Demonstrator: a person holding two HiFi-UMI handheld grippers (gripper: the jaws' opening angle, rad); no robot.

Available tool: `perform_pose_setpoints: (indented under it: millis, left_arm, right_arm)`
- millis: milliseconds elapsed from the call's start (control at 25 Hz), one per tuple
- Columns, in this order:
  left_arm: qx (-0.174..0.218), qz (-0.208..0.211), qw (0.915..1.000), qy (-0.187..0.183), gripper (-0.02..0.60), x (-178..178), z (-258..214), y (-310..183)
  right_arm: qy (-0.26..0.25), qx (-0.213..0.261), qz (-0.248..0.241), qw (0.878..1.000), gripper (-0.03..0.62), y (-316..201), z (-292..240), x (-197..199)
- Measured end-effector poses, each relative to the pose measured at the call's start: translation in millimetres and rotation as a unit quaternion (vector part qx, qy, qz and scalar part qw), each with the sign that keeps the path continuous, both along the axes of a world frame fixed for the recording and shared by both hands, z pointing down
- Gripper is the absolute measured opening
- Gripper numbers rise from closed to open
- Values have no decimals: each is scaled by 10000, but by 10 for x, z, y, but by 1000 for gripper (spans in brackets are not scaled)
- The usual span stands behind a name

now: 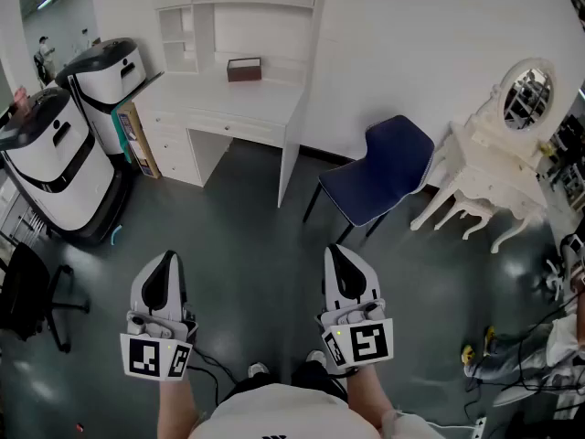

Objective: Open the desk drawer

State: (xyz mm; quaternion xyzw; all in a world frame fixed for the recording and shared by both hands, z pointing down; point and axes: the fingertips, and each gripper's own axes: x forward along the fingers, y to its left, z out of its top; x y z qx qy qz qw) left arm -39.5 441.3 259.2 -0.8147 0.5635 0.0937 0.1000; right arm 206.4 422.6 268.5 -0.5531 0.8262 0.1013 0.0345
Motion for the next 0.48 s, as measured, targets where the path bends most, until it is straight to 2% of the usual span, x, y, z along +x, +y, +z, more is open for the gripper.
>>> perform_pose_setpoints:
  millis: [480]
  left_arm:
    - [47,-70,10000,22,6,-283,22,135]
  right_arm:
    - [31,90,0,10000,0,85,-13,-259]
